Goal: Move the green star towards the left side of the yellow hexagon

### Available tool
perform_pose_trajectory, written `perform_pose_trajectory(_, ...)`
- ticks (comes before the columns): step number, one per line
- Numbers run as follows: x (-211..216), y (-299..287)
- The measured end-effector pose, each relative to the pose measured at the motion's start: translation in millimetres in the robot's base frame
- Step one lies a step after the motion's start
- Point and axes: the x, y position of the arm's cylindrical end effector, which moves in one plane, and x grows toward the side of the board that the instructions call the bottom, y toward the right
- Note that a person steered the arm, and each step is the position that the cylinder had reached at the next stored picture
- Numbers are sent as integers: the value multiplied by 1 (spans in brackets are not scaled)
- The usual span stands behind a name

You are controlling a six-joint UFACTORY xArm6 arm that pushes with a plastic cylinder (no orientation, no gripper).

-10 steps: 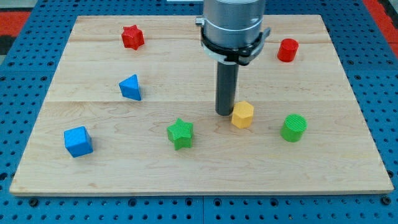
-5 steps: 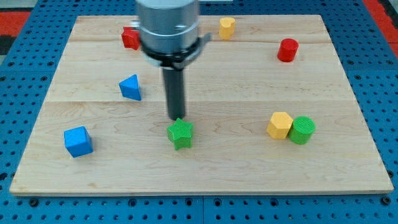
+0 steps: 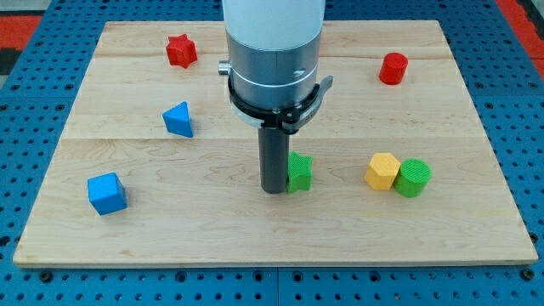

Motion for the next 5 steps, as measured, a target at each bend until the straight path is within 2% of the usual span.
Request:
perform_pose_trajectory(1,-1,6)
perform_pose_trajectory(3,-30,-10)
perform_pose_trajectory(5,-26,69)
